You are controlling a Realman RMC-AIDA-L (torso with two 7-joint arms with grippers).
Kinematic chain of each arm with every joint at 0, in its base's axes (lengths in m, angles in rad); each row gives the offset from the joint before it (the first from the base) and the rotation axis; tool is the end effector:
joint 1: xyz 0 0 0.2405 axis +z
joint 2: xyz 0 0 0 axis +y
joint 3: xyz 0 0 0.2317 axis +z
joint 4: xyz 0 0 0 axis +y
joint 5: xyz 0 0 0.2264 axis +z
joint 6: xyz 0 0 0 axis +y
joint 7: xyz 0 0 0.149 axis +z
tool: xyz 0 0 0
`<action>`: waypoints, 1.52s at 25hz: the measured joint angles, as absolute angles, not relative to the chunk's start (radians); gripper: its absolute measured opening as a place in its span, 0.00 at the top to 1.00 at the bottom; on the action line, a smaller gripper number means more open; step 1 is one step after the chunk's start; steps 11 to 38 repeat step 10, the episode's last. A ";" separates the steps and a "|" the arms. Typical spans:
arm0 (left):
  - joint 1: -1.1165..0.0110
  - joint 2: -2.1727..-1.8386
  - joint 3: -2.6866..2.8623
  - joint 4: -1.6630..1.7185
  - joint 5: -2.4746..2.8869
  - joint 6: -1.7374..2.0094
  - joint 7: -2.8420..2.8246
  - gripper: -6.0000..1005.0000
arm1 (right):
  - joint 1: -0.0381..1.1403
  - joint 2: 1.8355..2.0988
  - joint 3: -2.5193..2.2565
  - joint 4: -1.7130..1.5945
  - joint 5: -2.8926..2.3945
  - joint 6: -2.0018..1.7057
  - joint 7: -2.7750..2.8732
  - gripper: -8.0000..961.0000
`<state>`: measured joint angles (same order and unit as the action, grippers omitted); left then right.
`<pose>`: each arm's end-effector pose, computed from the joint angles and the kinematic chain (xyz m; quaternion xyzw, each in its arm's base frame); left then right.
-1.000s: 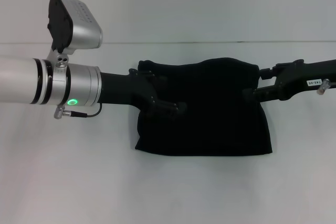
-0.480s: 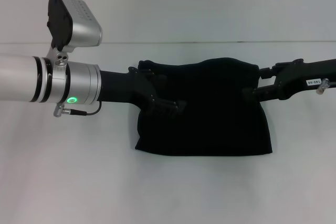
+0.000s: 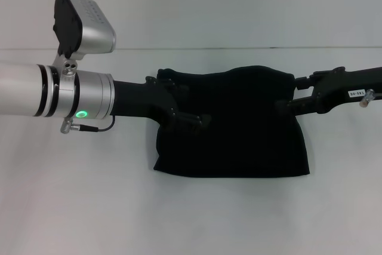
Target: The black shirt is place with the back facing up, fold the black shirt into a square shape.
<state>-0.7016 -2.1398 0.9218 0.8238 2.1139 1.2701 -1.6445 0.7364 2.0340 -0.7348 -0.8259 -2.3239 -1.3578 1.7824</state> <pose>-0.1752 0.3994 -0.0186 -0.9619 -0.1760 -0.1304 0.1636 0.2165 0.4131 0.0434 -0.9438 0.2525 0.0708 0.2013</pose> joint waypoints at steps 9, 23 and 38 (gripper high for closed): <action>-0.698 -2.140 0.922 0.824 2.114 1.270 -1.644 0.09 | 0.736 2.034 -0.735 -0.826 -2.324 -1.355 1.782 0.09; -0.698 -2.140 0.922 0.824 2.114 1.270 -1.644 0.09 | 0.736 2.034 -0.735 -0.826 -2.324 -1.355 1.782 0.09; -0.698 -2.140 0.922 0.824 2.114 1.270 -1.644 0.09 | 0.736 2.034 -0.735 -0.826 -2.324 -1.355 1.782 0.09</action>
